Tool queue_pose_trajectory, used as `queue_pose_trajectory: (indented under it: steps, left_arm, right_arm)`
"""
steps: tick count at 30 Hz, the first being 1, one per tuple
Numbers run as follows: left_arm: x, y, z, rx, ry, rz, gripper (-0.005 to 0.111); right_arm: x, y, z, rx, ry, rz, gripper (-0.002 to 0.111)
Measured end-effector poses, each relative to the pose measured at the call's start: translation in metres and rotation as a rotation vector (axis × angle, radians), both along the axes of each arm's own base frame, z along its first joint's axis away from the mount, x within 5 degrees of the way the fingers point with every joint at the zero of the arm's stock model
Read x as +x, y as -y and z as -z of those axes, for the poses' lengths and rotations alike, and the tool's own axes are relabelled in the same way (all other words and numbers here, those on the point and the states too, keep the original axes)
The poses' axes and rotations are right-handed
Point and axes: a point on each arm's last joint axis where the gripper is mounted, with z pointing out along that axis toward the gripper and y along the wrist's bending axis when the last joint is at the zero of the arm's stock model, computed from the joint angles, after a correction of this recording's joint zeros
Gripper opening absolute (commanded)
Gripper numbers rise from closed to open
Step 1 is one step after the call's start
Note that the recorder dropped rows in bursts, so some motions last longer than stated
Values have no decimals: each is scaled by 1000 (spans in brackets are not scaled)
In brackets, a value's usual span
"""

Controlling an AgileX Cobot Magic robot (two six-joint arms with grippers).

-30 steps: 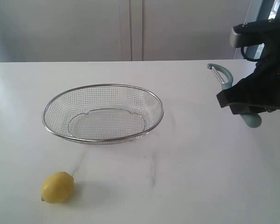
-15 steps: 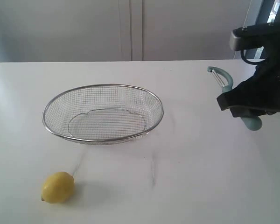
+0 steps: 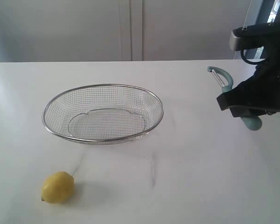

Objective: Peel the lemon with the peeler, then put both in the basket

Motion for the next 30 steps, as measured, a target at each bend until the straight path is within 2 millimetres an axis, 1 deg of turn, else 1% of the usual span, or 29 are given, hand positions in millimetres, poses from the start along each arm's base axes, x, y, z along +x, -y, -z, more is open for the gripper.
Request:
queue_pose_trajectory:
  steps: [14, 24, 26, 30]
  left_arm:
    - [0, 0, 0, -4, 4, -1, 0]
    - [0, 0, 0, -97, -1, -10, 0]
    - [0, 0, 1, -103, -27, -9, 0]
    - [-4, 1, -10, -103, -63, -2, 0]
  right_arm:
    - [0, 0, 0, 2, 0, 0, 0]
    - [0, 0, 0, 4, -1, 1, 0]
    - [0, 0, 0, 4, -1, 1, 0]
    - [0, 0, 0, 4, -1, 1, 0]
